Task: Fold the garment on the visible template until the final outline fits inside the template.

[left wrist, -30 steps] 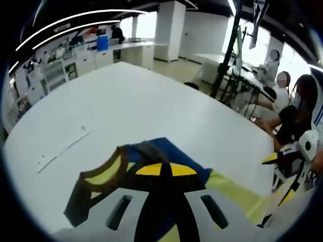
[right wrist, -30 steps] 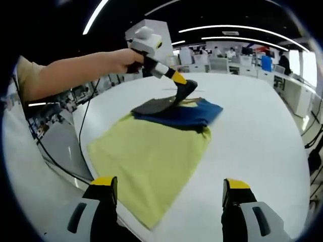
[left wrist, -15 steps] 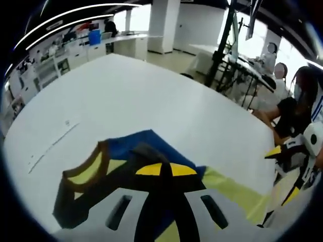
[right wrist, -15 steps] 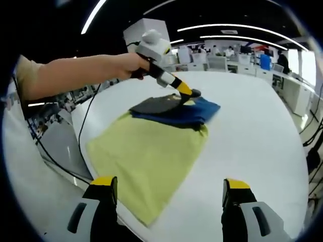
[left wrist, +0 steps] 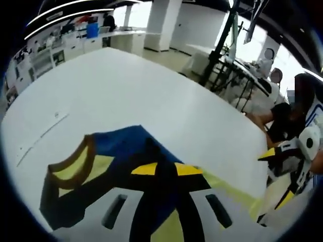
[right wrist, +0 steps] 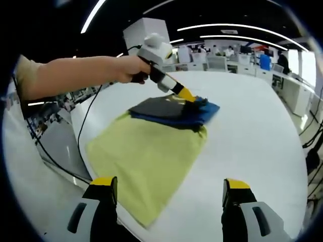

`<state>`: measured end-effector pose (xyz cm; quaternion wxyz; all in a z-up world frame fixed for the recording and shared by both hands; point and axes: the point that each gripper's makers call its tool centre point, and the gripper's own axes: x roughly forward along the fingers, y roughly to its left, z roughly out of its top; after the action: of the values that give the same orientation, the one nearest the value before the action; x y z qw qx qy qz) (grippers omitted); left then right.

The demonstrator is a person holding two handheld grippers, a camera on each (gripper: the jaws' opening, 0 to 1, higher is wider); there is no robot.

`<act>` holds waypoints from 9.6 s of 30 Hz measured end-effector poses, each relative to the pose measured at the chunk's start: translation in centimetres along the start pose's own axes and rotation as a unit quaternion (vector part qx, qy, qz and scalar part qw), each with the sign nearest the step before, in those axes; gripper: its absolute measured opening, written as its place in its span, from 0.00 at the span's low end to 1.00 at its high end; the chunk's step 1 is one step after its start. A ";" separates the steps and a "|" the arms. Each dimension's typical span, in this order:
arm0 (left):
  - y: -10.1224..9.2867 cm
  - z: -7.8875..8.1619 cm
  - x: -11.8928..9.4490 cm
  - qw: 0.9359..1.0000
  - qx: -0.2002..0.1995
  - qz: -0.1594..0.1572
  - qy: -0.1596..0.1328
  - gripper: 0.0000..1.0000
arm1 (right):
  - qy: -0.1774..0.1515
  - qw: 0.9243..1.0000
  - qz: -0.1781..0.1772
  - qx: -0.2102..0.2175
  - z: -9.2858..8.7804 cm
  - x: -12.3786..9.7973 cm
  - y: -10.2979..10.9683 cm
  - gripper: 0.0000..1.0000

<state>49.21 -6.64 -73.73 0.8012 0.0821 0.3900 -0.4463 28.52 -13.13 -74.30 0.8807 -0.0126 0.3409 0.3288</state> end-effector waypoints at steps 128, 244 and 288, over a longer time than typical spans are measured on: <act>2.0 -14.9 -22.6 0.971 -0.117 0.150 -0.146 0.66 | -0.002 0.999 0.025 -0.040 2.6 1.5 3.5 0.85; -2.8 -32.9 -22.8 0.971 -0.213 0.107 0.030 0.16 | 0.131 0.989 0.049 -0.047 -7.3 1.2 3.5 0.17; -3.1 -29.9 -24.8 0.979 -0.176 0.099 0.009 0.00 | 0.086 0.993 0.055 -0.059 -2.9 -0.3 2.8 0.00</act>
<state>22.94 22.04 -76.11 0.8400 -0.0181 0.4594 -0.2881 24.94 -11.81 -75.76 0.8263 -0.0738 0.3954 0.3942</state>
